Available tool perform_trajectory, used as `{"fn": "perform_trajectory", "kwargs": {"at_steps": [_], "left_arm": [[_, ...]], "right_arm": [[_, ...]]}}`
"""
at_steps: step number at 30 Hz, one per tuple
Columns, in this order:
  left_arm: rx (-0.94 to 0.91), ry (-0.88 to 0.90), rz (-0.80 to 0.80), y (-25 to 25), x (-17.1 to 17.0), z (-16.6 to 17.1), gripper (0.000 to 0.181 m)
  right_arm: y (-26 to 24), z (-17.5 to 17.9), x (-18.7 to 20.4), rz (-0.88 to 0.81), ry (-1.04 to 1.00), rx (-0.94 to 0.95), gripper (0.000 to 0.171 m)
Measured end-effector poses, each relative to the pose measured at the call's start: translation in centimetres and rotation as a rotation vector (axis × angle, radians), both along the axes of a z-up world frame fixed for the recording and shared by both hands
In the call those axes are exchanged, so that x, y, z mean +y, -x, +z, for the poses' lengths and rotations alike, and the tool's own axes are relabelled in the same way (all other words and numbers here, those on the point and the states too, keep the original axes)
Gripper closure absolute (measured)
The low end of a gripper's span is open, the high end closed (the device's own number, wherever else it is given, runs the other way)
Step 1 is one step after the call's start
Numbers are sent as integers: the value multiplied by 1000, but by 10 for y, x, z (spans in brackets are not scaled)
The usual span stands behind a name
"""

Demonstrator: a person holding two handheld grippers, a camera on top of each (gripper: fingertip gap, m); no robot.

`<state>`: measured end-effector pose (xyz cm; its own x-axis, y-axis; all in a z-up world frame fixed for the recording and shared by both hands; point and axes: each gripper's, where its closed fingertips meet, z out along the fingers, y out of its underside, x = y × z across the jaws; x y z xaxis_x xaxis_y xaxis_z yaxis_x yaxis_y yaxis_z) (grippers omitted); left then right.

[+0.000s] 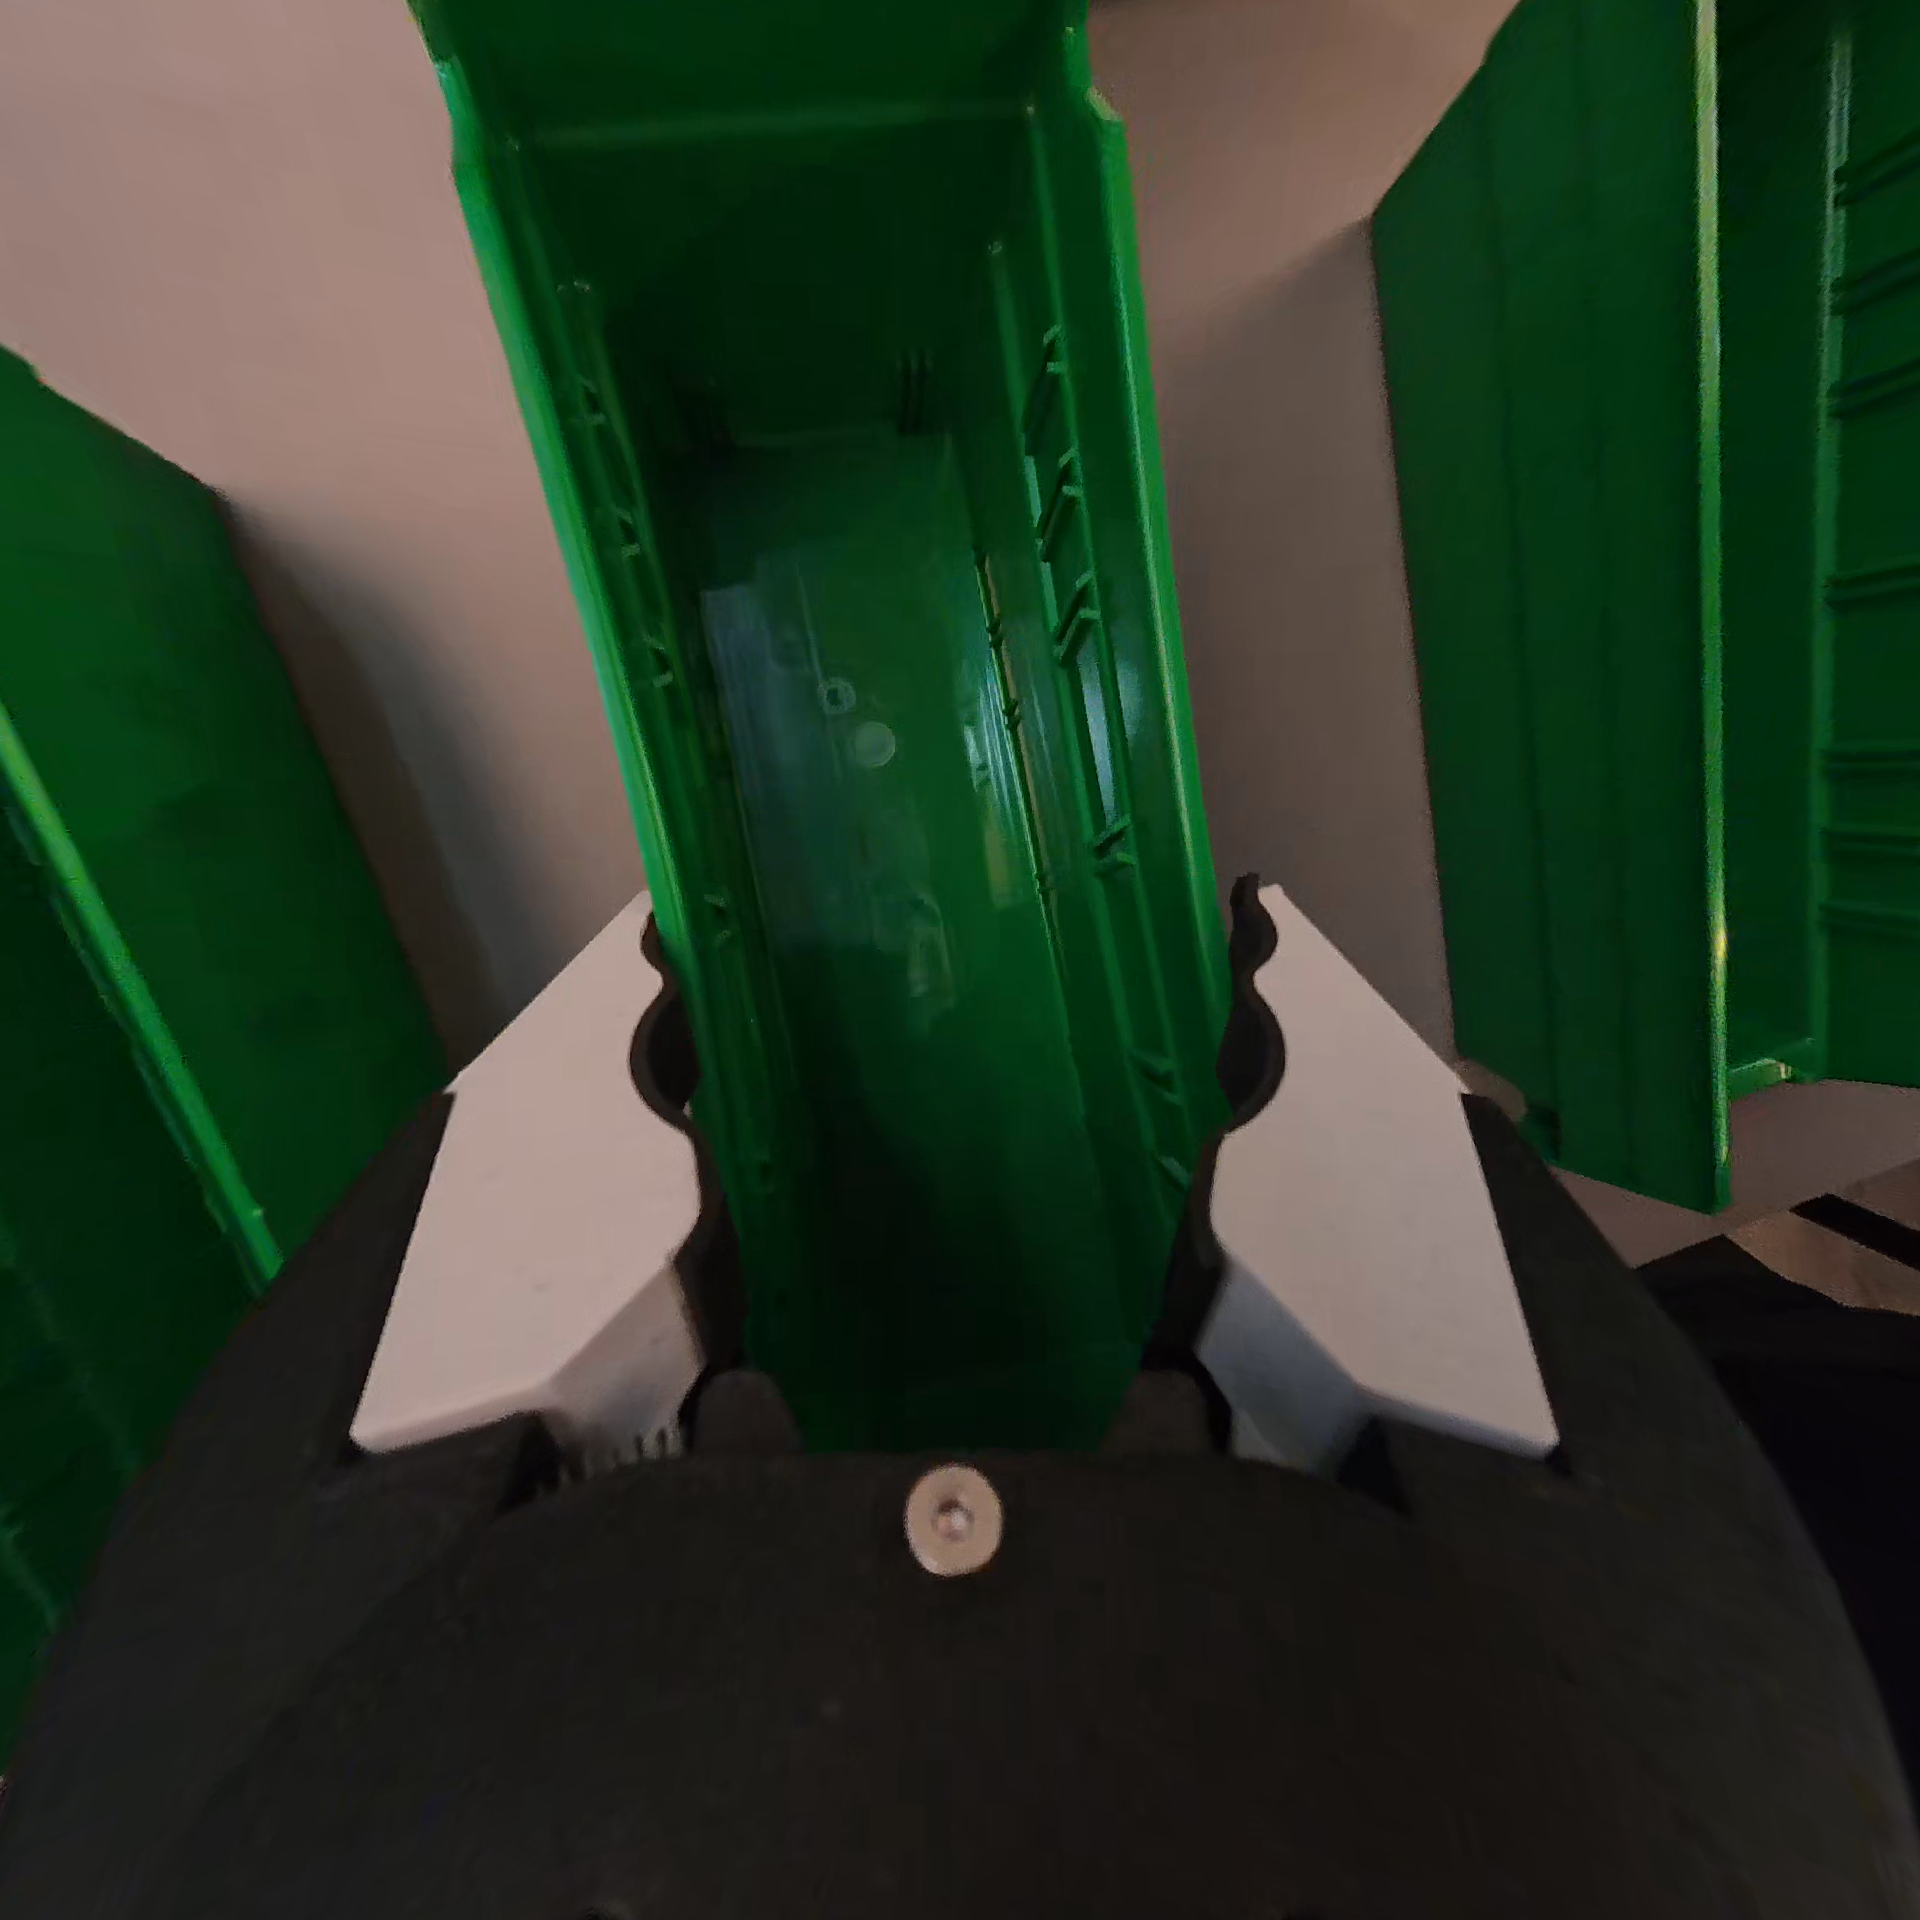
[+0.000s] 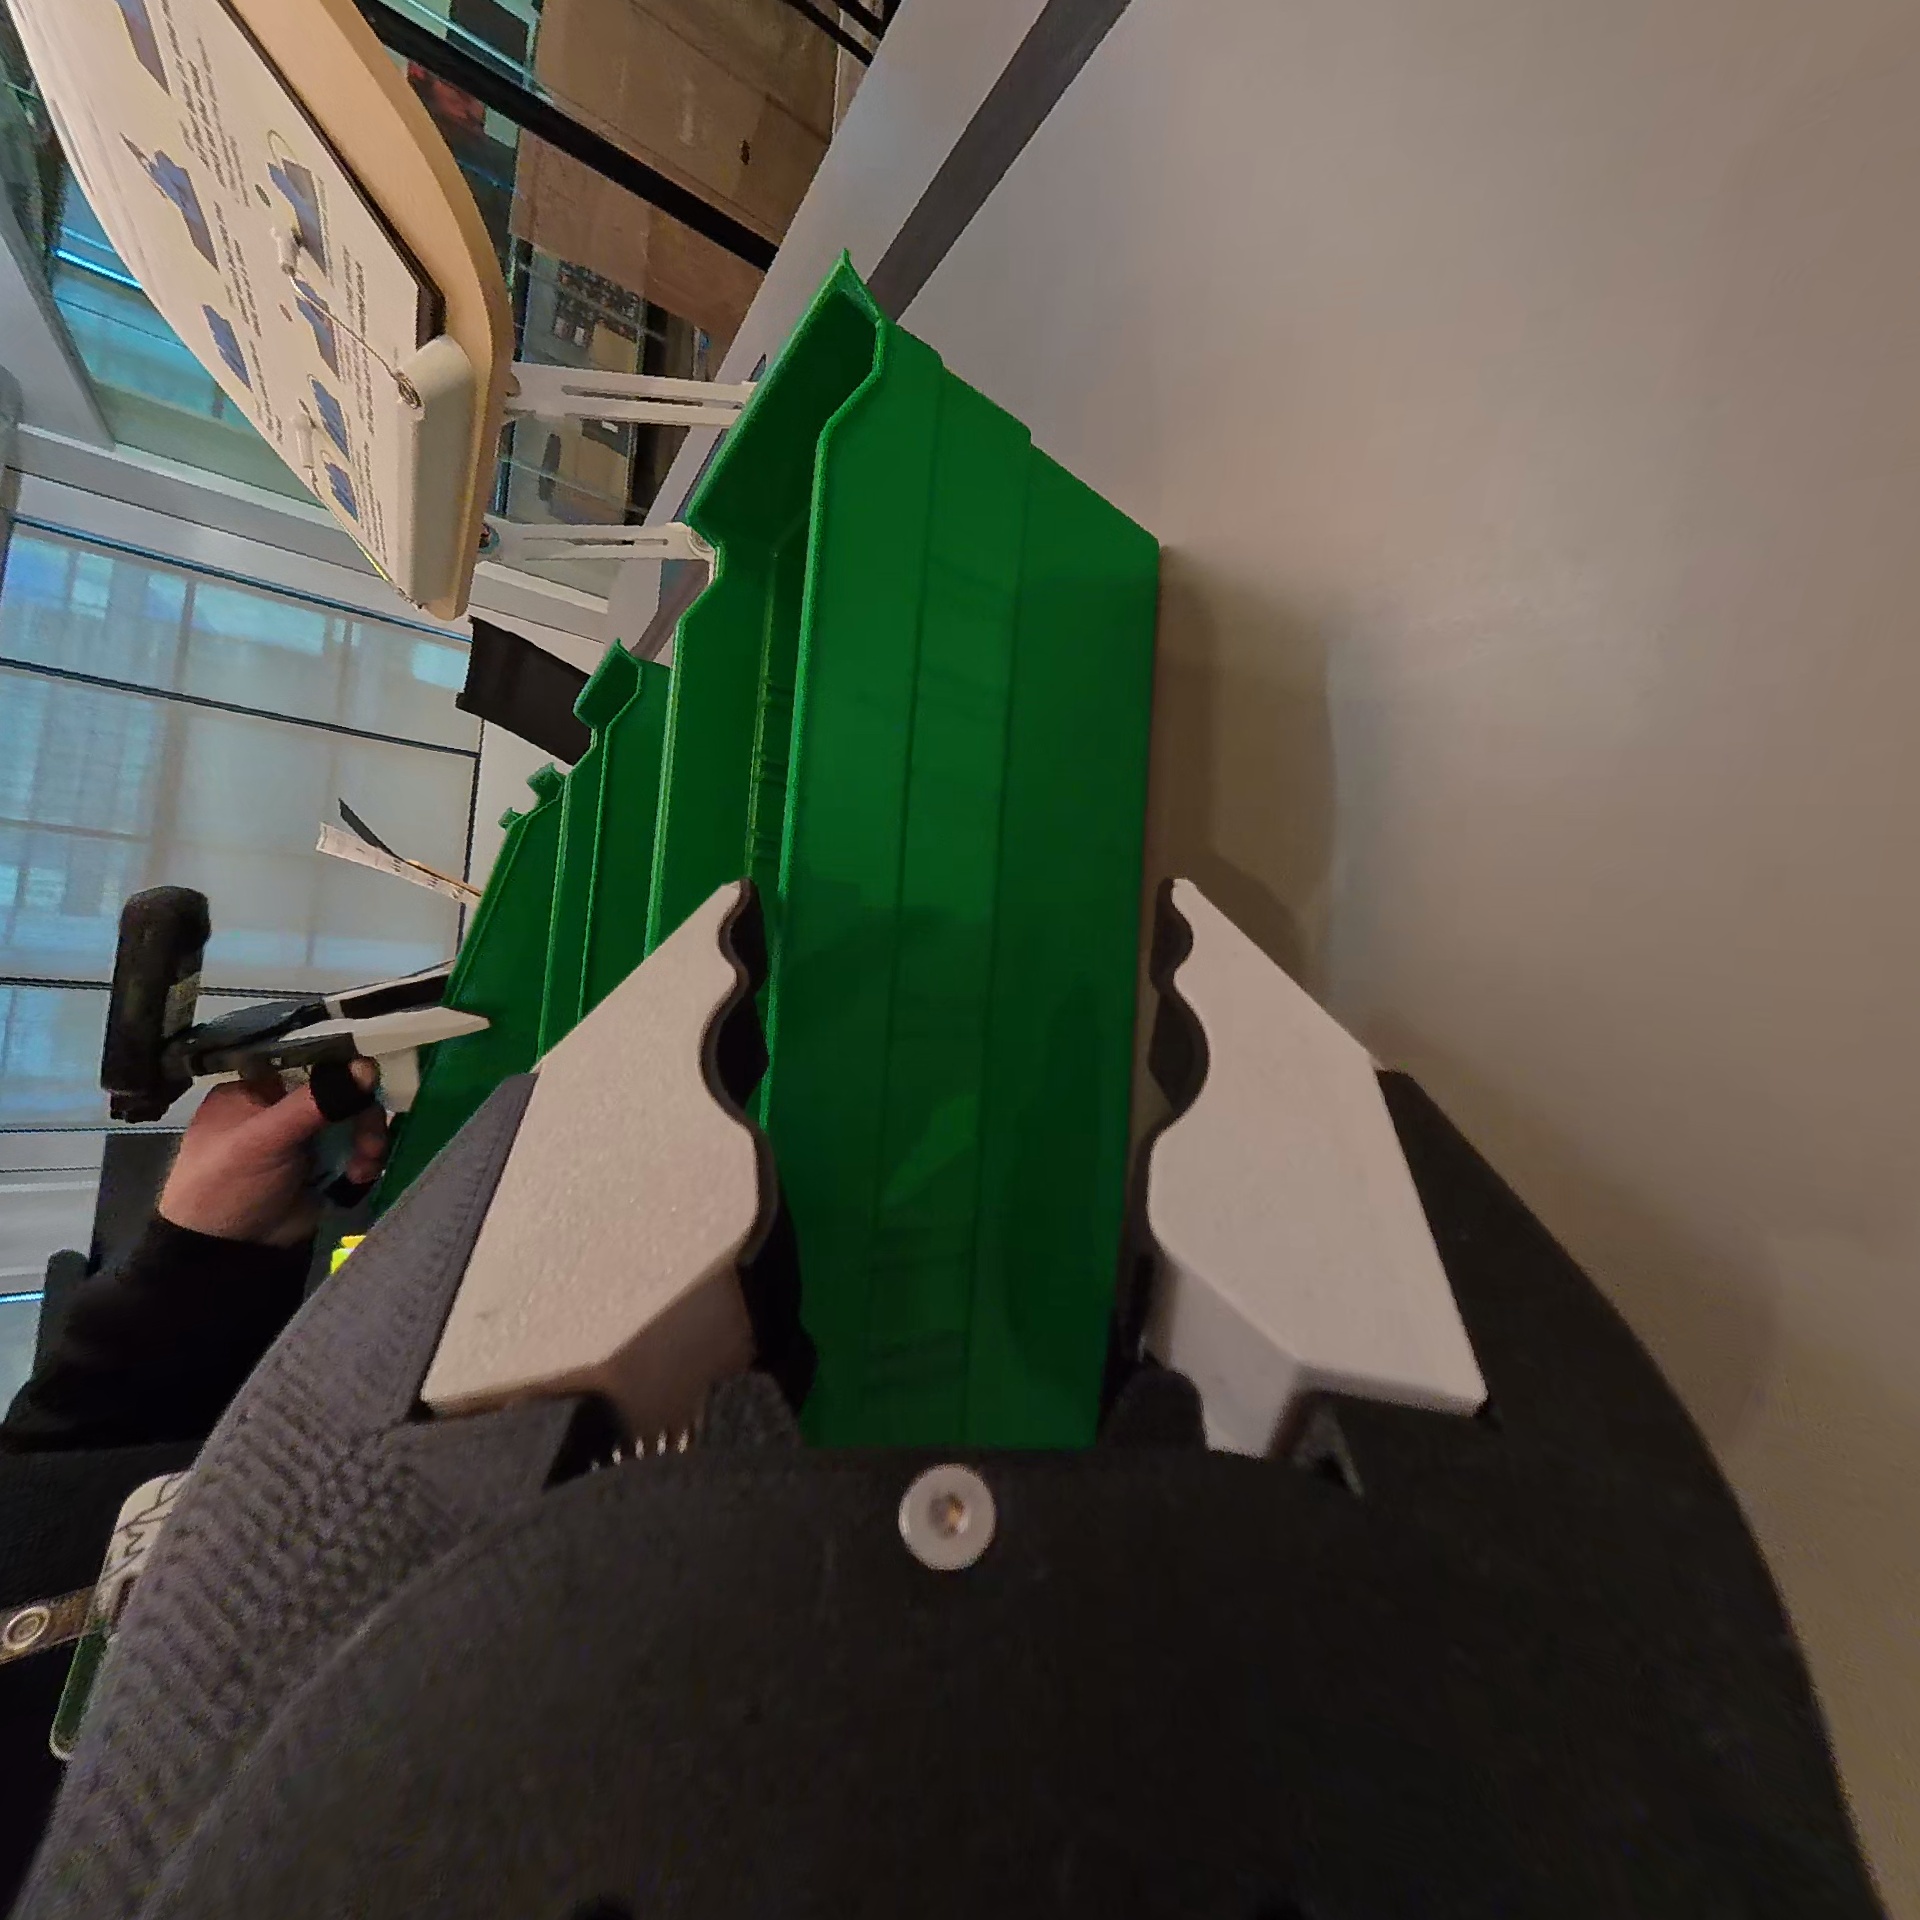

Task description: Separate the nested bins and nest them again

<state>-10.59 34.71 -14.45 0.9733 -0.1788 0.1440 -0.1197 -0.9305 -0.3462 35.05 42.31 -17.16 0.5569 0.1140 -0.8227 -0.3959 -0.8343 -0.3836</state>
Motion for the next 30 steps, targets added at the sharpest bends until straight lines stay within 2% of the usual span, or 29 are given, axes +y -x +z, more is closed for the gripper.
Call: {"fn": "perform_trajectory", "kwargs": {"at_steps": [4,8,12,15,18,22,27,30], "left_arm": [[-27,-36,15,6,0,17,80],[-24,-117,14,17,4,58,80],[28,-217,46,55,9,108,79],[78,-258,86,98,9,128,78],[120,-269,79,135,6,130,77],[127,-213,98,168,-2,109,77],[117,-178,109,185,-7,68,77],[40,-213,101,181,-2,55,75]], "right_arm": [[2,-1,1,4,5,5,97],[3,-1,2,9,8,3,98],[3,-2,2,12,13,2,98],[3,-3,3,13,15,7,98],[3,-3,4,12,16,15,97],[4,-3,4,14,18,13,97],[3,-3,3,11,21,11,98],[4,-3,2,7,24,18,98]]}}
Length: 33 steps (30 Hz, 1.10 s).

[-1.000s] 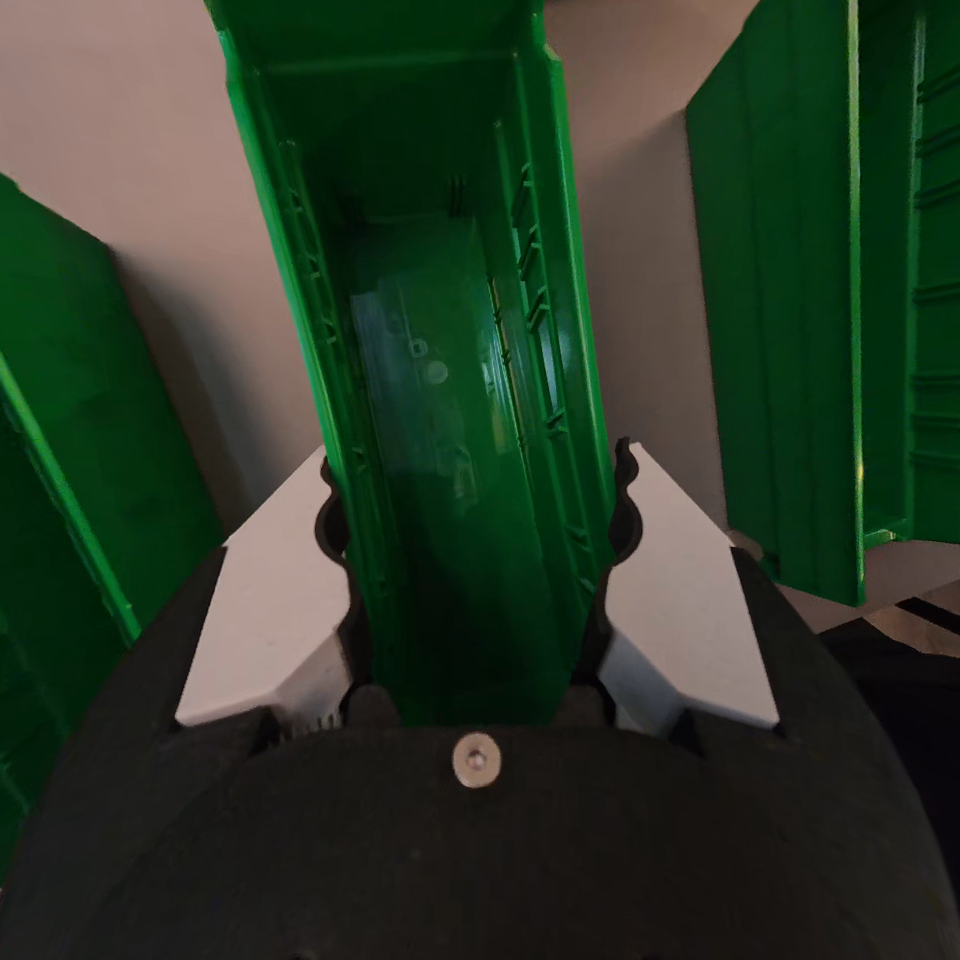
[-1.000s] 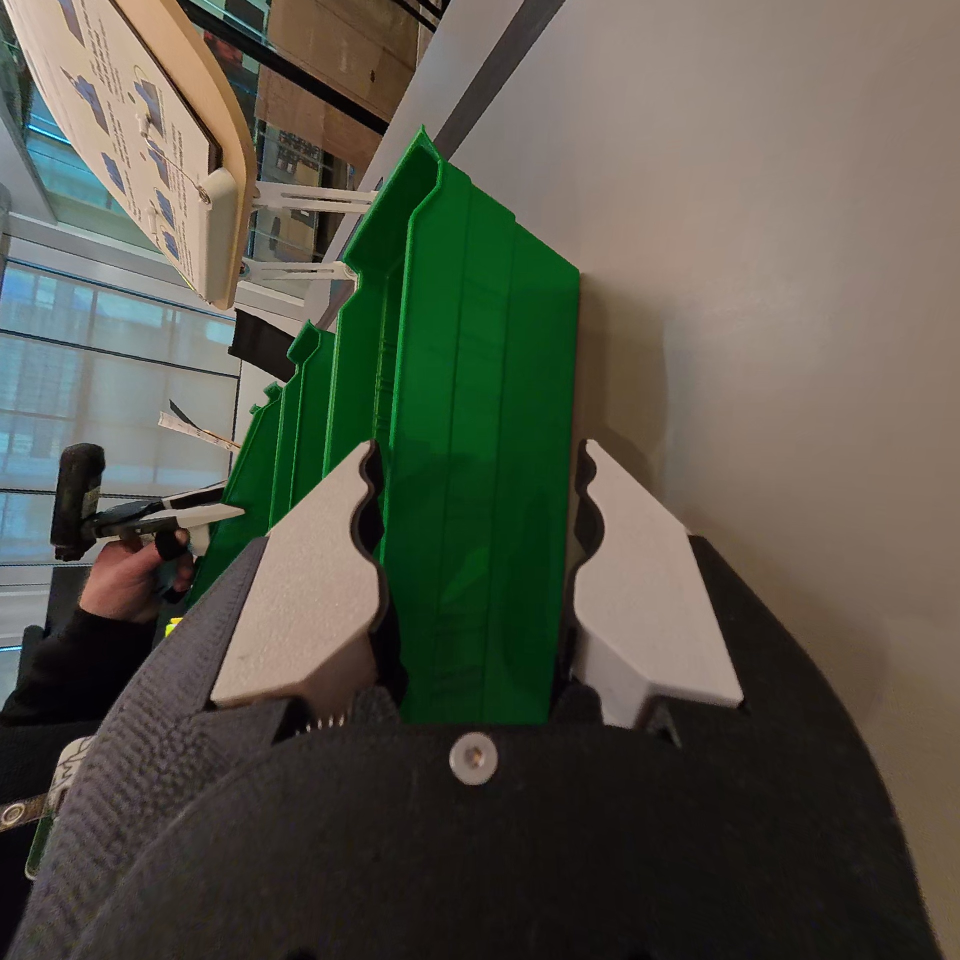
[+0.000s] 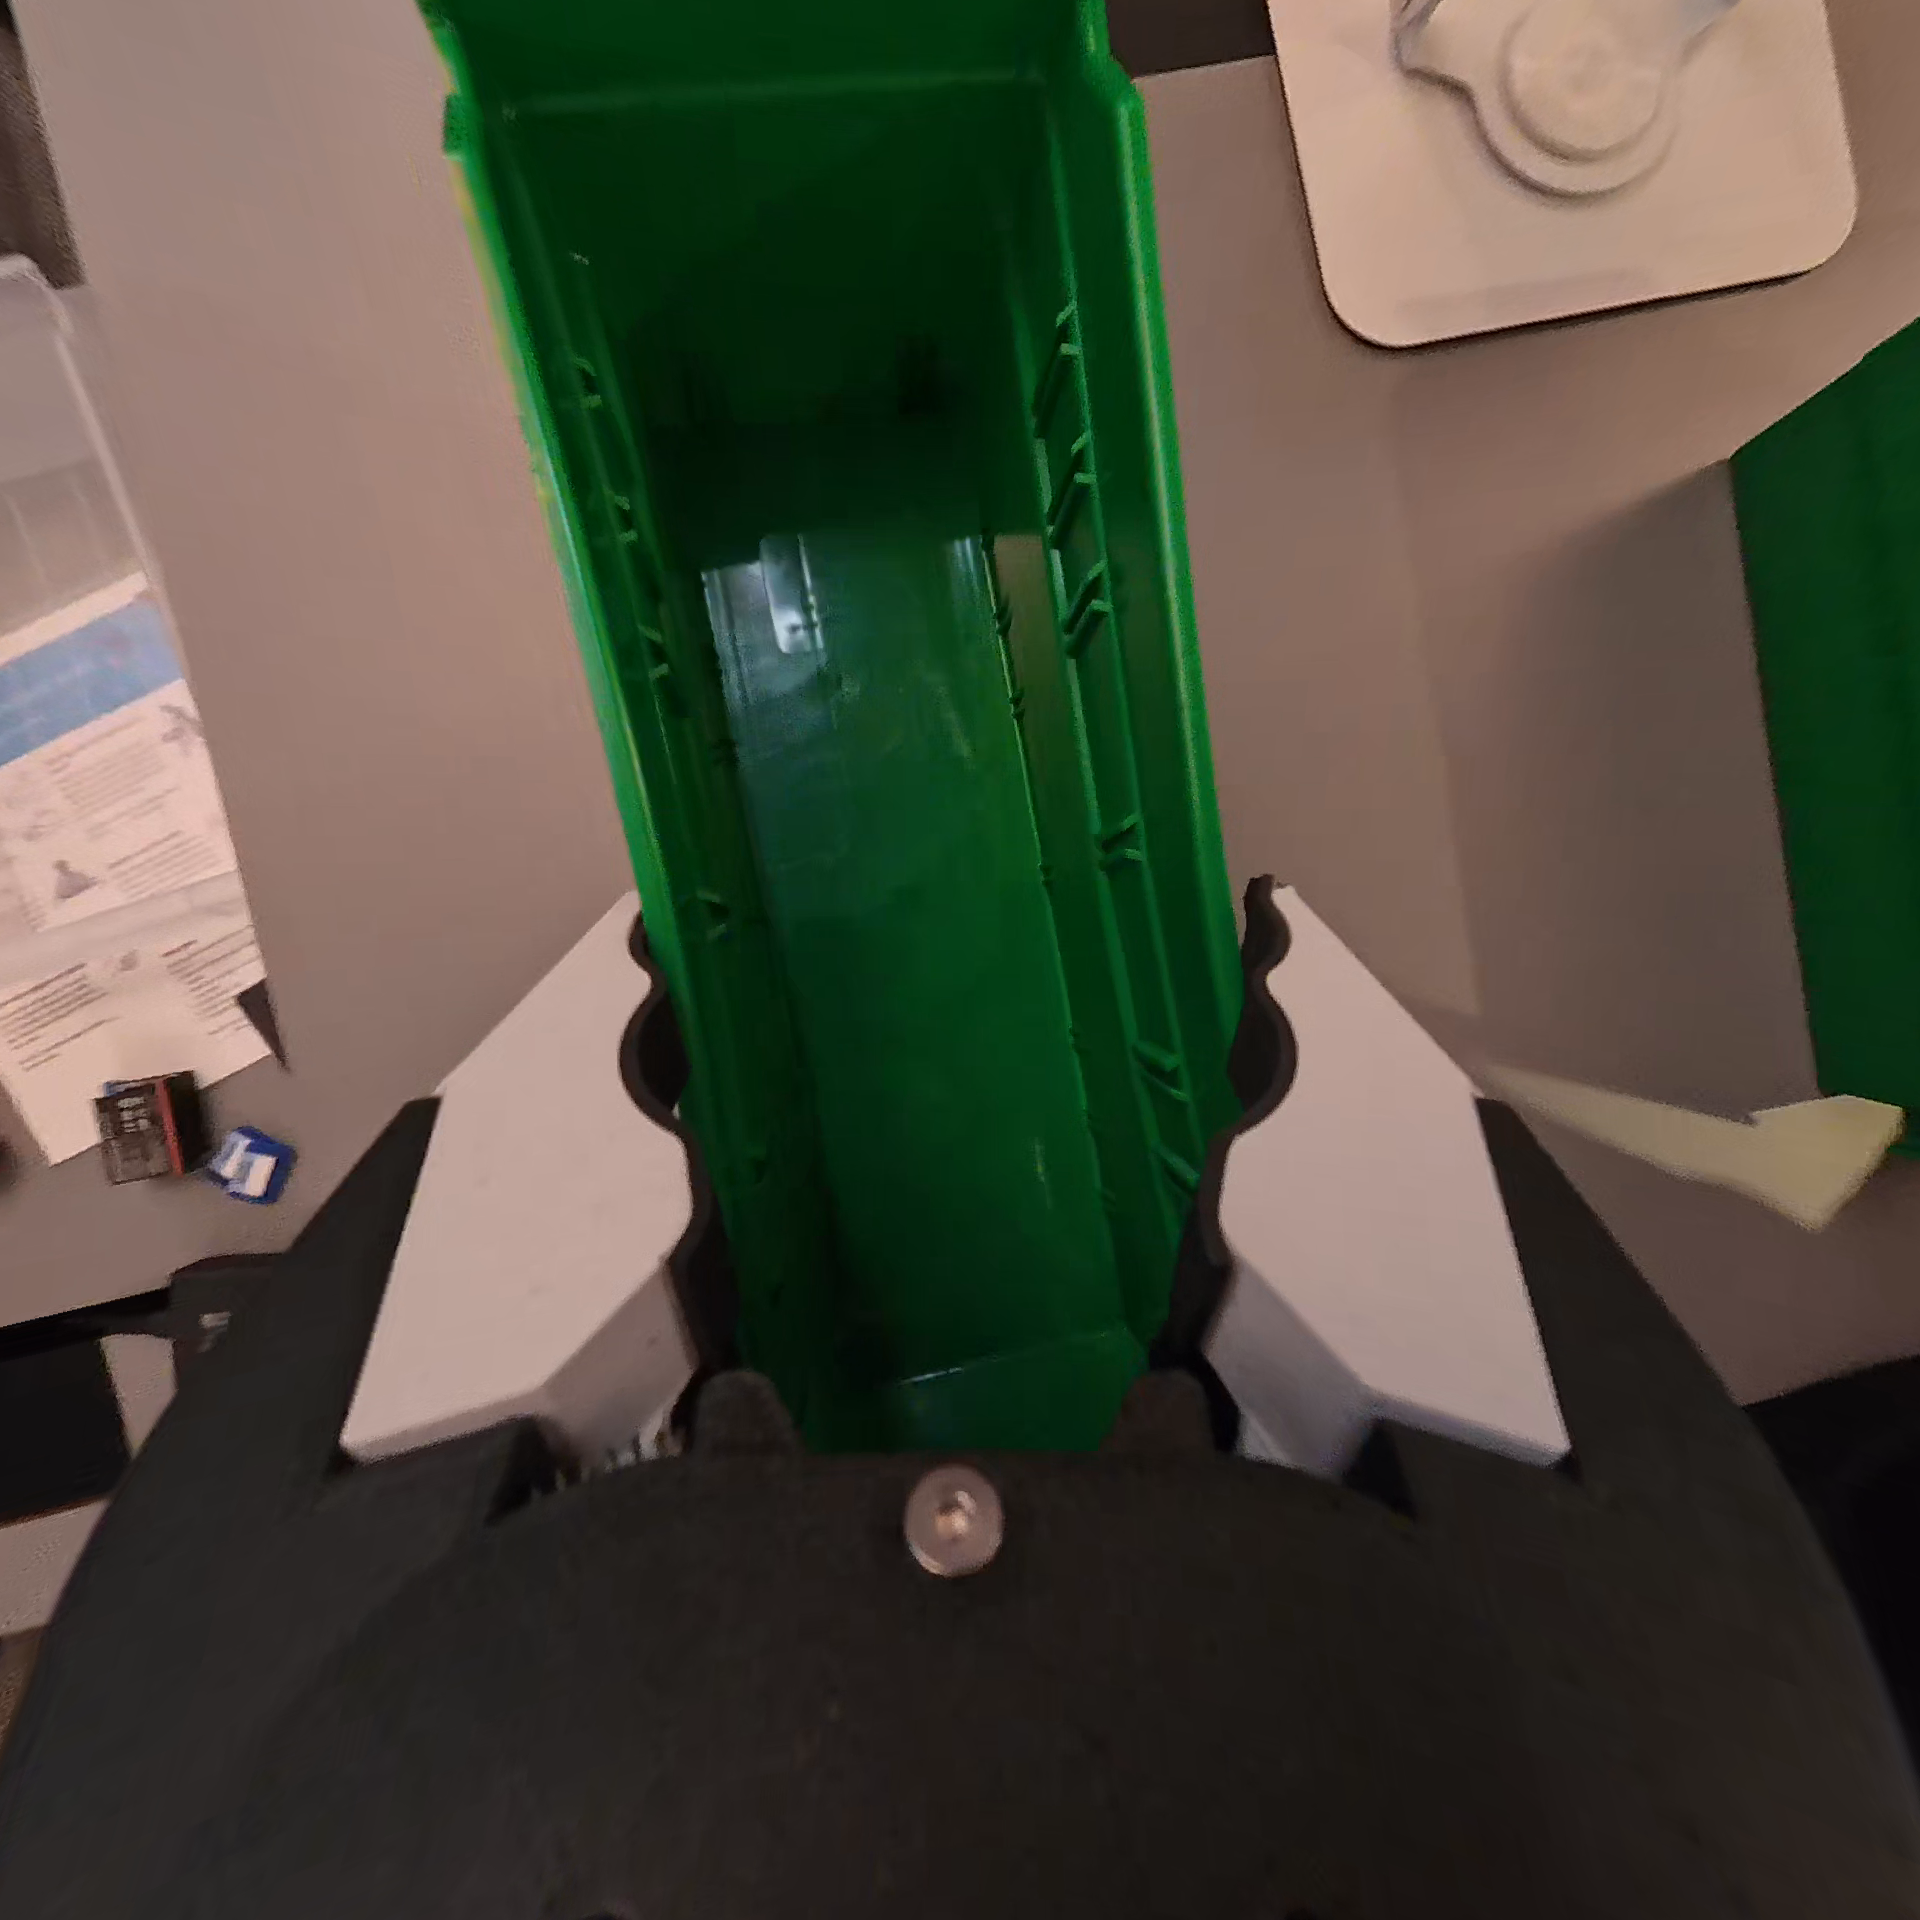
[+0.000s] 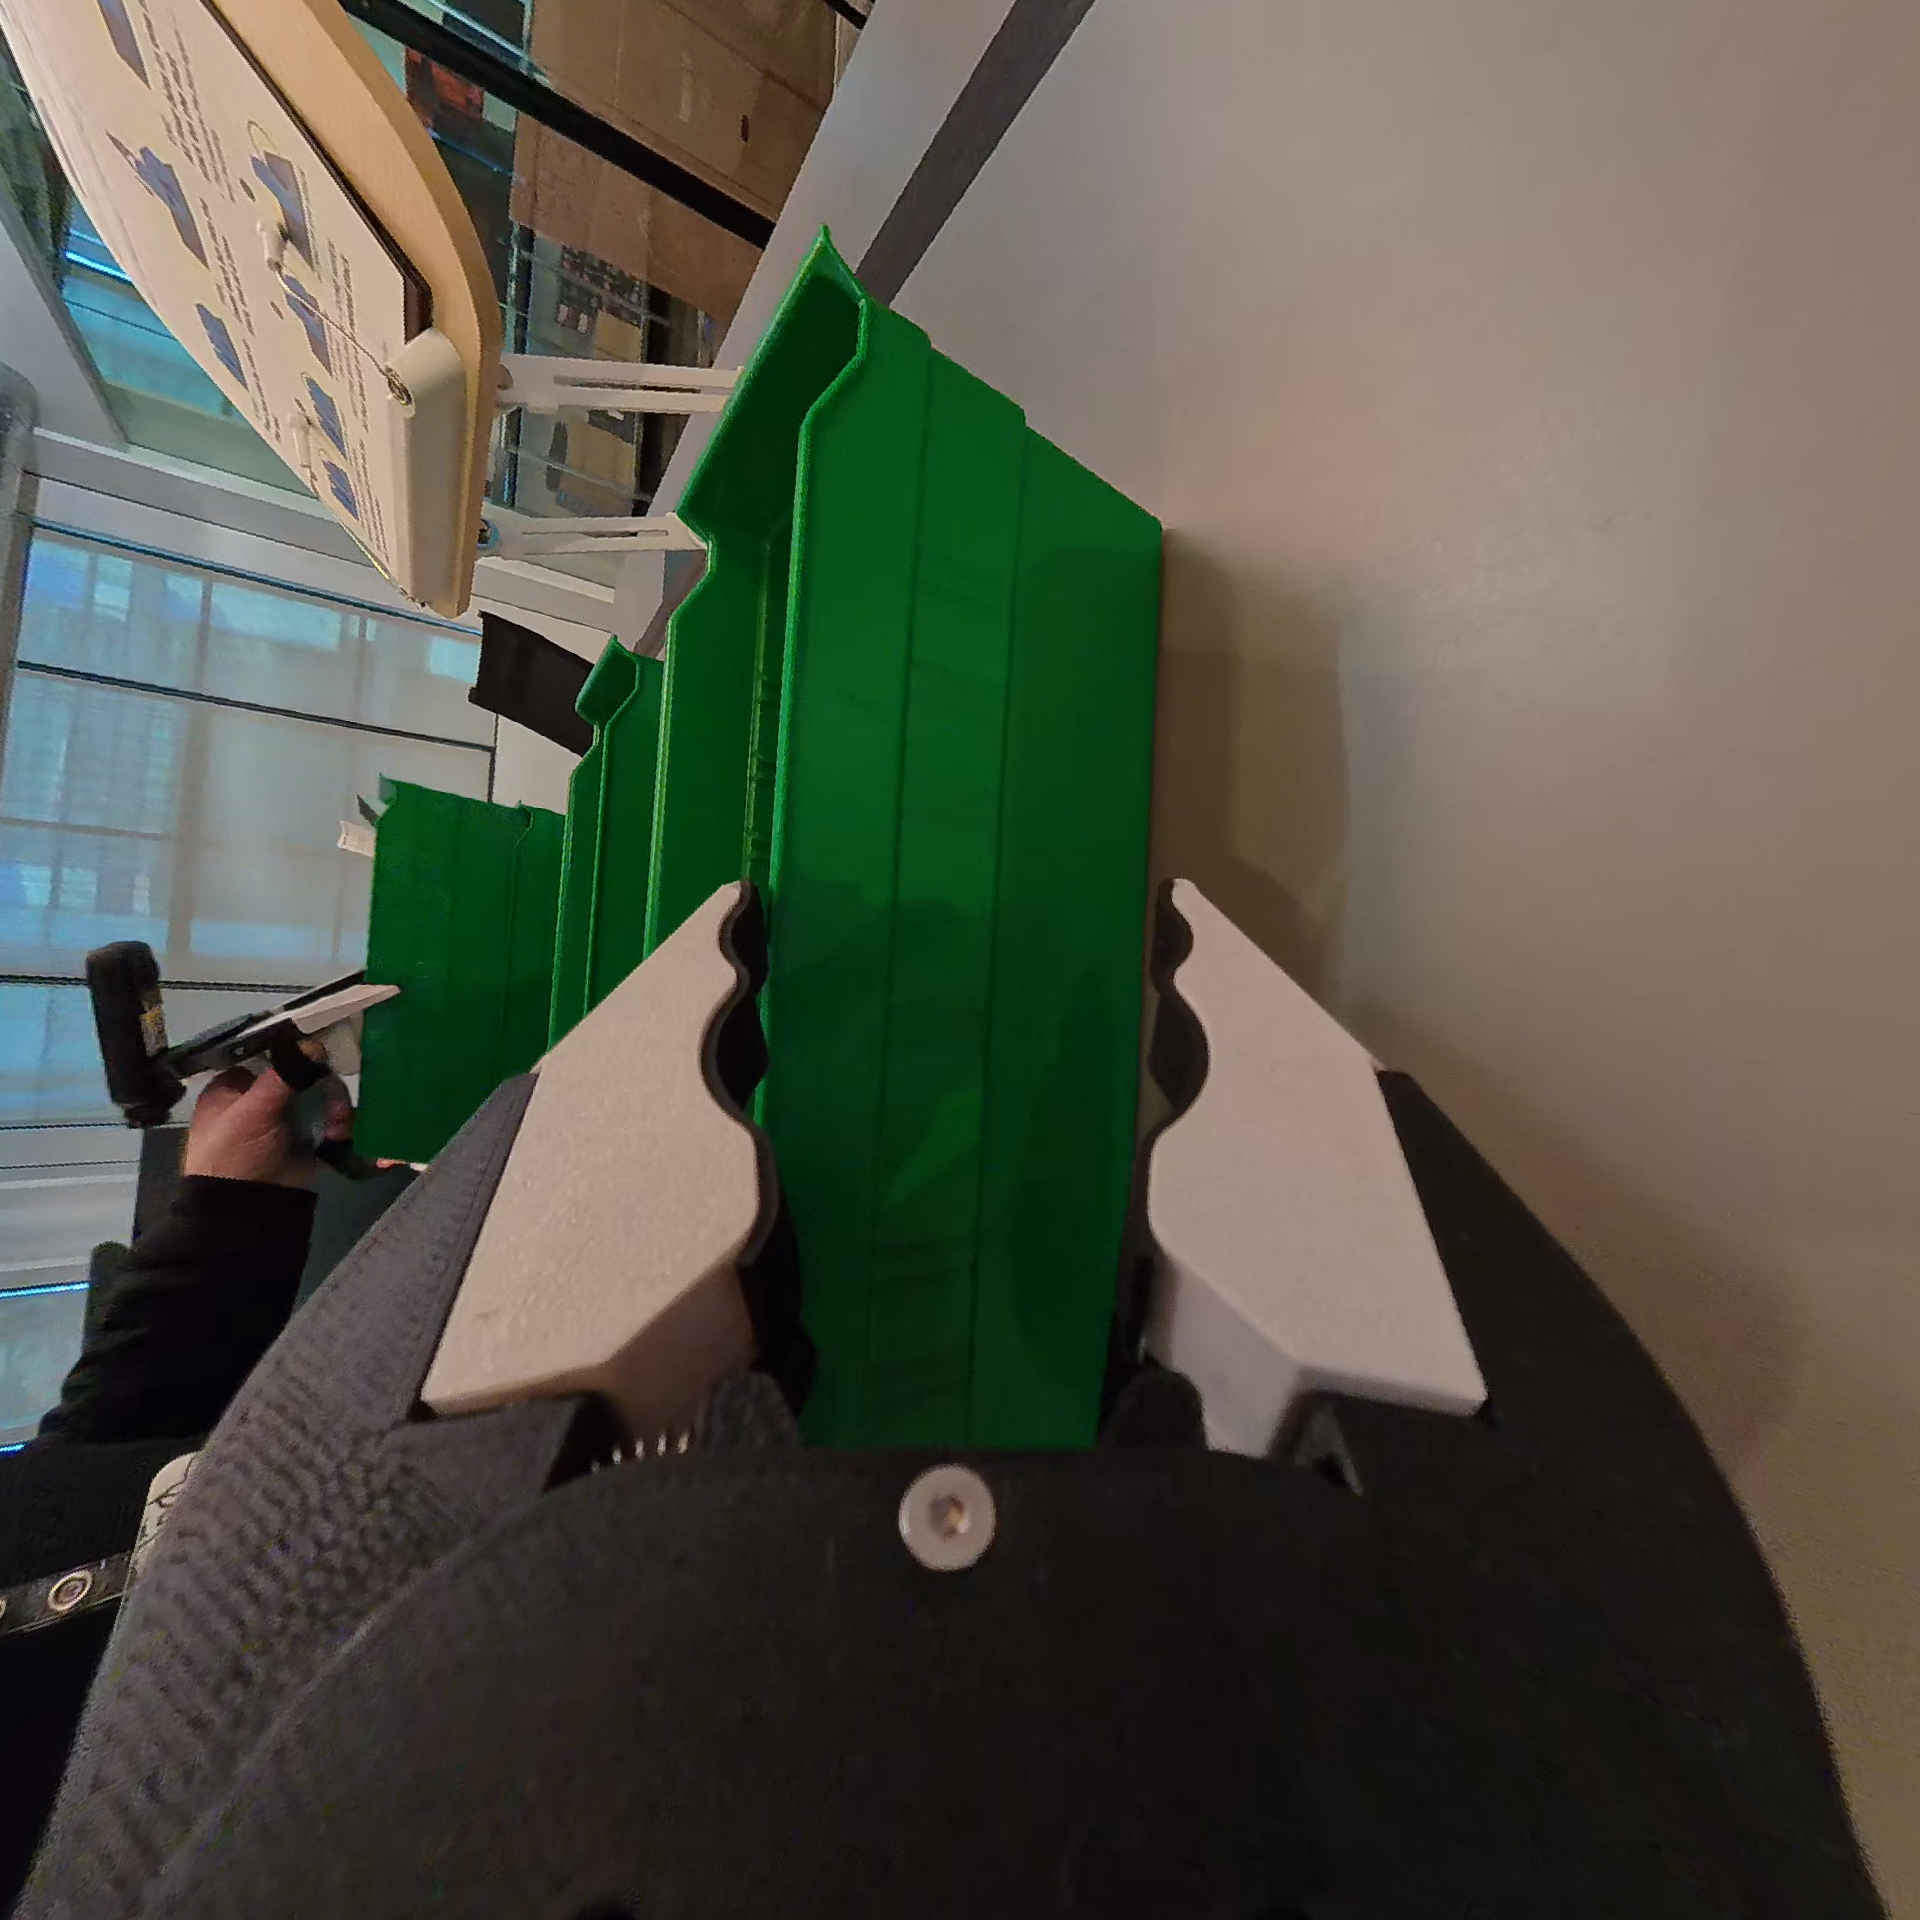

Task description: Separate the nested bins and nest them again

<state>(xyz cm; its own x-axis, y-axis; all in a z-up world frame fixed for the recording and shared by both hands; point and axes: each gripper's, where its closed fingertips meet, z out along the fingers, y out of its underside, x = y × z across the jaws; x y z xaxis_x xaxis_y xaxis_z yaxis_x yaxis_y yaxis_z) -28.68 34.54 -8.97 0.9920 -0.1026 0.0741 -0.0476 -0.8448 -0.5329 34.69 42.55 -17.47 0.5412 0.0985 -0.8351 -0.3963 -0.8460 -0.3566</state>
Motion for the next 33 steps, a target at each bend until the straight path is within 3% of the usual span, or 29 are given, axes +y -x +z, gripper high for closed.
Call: {"fn": "perform_trajectory", "kwargs": {"at_steps": [6,12,15,17,20,23,26,29,33], "left_arm": [[31,13,-25,4,1,-30,70],[2,18,28,8,-2,-60,51],[110,-67,81,18,4,-32,38],[210,-185,40,4,17,11,45],[54,-206,-29,-73,39,48,37],[-104,-142,-149,-184,53,49,23],[-260,-42,-250,-297,53,24,22],[-307,72,-334,-374,50,-15,22],[-70,132,-461,-410,53,-65,22]], "right_arm": [[1,0,-2,-4,3,4,98],[1,-1,-3,-10,3,10,98],[-1,0,-5,-13,3,2,97],[-6,4,-3,-31,-20,-27,97],[-15,11,-2,-44,-42,-52,98],[-20,11,-1,-39,-35,-51,97],[-19,12,2,-42,-40,-34,98],[-15,13,1,-36,-44,-19,97],[-12,14,-2,-23,-49,-14,97]]}}
